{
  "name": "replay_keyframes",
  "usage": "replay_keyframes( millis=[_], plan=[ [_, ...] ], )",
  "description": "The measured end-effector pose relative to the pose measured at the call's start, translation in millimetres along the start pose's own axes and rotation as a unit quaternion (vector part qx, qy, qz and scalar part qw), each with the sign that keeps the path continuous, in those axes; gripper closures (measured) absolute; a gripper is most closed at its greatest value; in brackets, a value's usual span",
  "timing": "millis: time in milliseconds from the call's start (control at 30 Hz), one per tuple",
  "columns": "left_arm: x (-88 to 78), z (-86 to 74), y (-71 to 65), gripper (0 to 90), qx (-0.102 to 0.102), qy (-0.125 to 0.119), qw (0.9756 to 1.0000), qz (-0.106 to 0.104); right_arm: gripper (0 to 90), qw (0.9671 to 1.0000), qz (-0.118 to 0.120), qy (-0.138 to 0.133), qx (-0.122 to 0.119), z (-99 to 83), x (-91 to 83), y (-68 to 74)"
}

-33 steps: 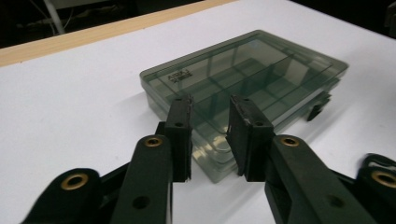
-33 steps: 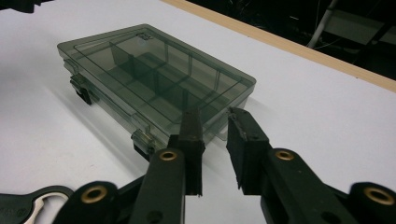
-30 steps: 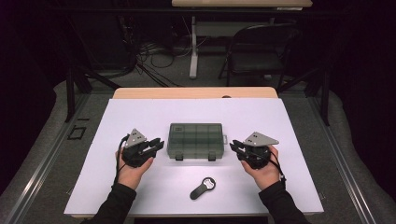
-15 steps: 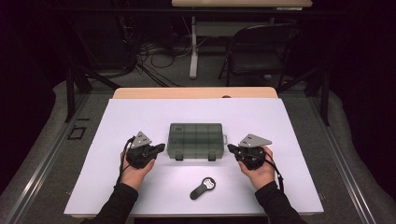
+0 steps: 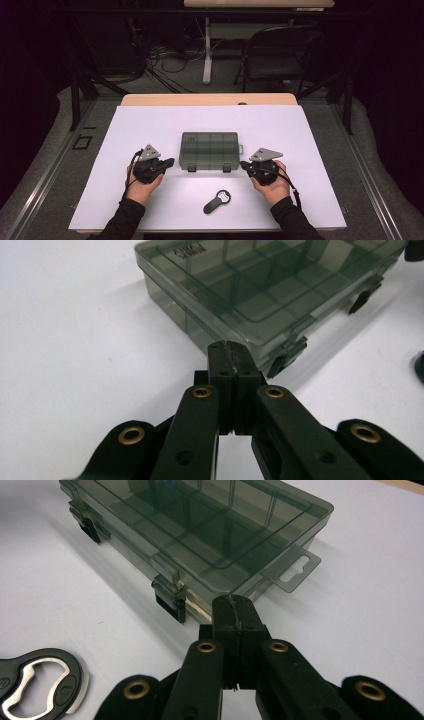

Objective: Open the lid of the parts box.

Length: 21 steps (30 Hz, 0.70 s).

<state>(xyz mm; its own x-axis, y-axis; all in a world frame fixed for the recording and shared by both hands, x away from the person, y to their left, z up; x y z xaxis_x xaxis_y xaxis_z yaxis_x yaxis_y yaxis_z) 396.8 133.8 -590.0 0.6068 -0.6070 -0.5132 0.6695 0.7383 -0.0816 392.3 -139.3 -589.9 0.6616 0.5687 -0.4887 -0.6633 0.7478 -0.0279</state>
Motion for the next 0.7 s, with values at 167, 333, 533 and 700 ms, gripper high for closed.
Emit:
replay_keyframes(
  millis=[167,333,533,700],
  plan=[
    [7.5,-4.7,-5.1,90.0,0.006,0.018,0.9998,-0.002,90.0,1.0,0.004,0.006,0.006,-3.8,-1.6,3.5],
    [10.9,-6.9,-6.0,90.0,0.007,0.025,0.9997,-0.001,90.0,0.9999,0.009,0.01,0.006,-5.5,1.6,5.7],
    [10.9,-7.6,-6.2,90.0,0.005,0.027,0.9996,-0.003,90.0,0.9999,0.007,0.013,0.005,-6.9,3.7,6.3],
    [10.1,-7.0,-7.0,90.0,0.005,0.025,0.9997,-0.005,90.0,0.9999,0.003,0.014,0.005,-7.1,4.5,5.6]
  ],
)
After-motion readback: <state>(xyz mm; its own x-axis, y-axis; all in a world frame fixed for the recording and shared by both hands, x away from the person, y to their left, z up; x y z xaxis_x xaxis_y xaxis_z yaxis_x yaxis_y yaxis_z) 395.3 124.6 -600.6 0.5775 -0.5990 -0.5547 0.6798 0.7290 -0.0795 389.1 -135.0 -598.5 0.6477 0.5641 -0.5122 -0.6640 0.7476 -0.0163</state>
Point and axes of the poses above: each handheld gripper's, and its own axes: x roughly forward along the jaws, z roughly out of its top, y roughly to its left, the point moved 9 cm from there along x, roughly forward along the jaws, and after that the axes turned 7 degrees about -y, right-handed, at the moved point
